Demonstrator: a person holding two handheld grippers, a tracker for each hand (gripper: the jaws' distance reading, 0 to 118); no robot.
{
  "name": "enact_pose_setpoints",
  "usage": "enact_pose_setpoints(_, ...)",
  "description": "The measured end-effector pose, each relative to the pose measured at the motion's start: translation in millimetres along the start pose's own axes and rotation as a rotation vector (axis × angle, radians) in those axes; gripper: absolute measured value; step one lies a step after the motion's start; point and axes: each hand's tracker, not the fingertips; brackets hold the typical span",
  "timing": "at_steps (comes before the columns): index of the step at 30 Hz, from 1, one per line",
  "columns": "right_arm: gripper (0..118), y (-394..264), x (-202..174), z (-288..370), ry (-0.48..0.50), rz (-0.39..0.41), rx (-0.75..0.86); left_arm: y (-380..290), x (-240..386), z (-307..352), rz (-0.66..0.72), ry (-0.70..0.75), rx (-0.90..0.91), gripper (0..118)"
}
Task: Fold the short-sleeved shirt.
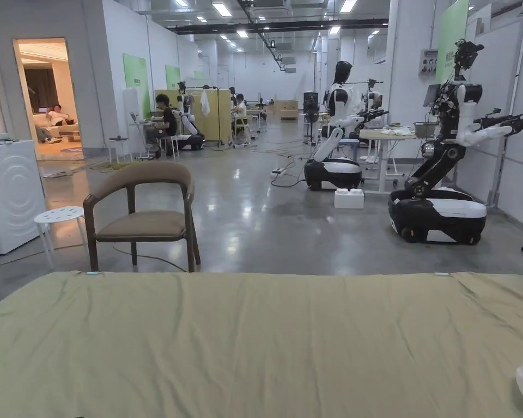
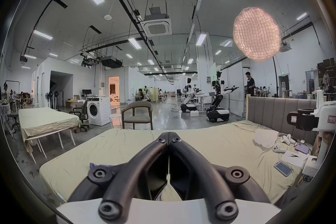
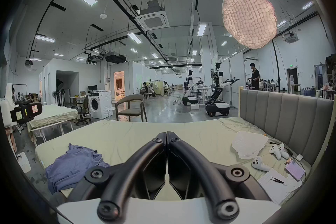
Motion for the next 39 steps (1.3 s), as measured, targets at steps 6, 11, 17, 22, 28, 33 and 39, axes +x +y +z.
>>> enact_pose_setpoints(6,0,-2.6,-2.1,-1.2,0.005,0.000,-0.017,-2.8,0.6,0.4,-0.012,-0.012,-0.009,0)
enact_pose_setpoints(11,0,-3.4,-2.1,-1.2,0.005,-0.002,-0.021,-2.9,0.6,-0.7,-0.007,-0.015,-0.017,0)
enact_pose_setpoints(17,0,-4.1,0.1,-0.3,-0.018,-0.007,-0.017,-2.4,-3.3,-4.0,0.009,0.000,-0.032,0)
enact_pose_setpoints(22,0,-3.4,2.3,-0.7,-0.032,0.010,-0.018,-3.5,-4.9,-5.5,-0.008,0.011,-0.041,0)
enact_pose_setpoints(28,0,-3.0,1.4,-0.1,-0.026,0.010,-0.018,-4.1,-3.5,-5.0,0.002,0.009,-0.049,0)
enact_pose_setpoints(33,0,-3.7,1.2,0.0,-0.026,0.011,-0.021,-4.5,-4.1,-0.5,0.010,-0.011,-0.024,0)
enact_pose_setpoints(39,0,-3.8,0.3,0.2,-0.021,0.006,-0.025,-3.7,-2.5,-0.4,-0.001,-0.006,-0.025,0)
